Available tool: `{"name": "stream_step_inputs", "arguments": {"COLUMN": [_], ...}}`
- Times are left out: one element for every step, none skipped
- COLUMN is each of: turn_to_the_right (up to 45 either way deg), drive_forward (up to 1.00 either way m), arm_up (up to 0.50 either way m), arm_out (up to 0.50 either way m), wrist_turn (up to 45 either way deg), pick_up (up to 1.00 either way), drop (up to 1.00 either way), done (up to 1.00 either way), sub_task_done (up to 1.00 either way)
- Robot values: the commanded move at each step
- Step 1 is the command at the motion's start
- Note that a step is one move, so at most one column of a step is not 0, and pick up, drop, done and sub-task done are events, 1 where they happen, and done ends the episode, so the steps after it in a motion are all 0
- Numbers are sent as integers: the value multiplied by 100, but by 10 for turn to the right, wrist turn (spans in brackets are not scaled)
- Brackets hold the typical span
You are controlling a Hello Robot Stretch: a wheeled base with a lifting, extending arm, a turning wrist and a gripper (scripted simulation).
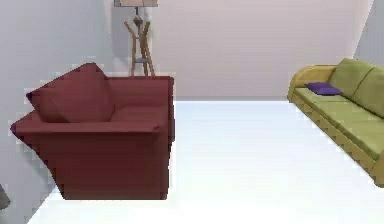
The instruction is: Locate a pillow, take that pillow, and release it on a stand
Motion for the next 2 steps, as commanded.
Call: {"name": "stream_step_inputs", "arguments": {"turn_to_the_right": [450,450], "drive_forward": [0,0], "arm_up": [0,0], "arm_out": [0,0], "wrist_turn": [0,0], "pick_up": [0,0], "drop": [0,0], "done": [0,0], "sub_task_done": [0,0]}}
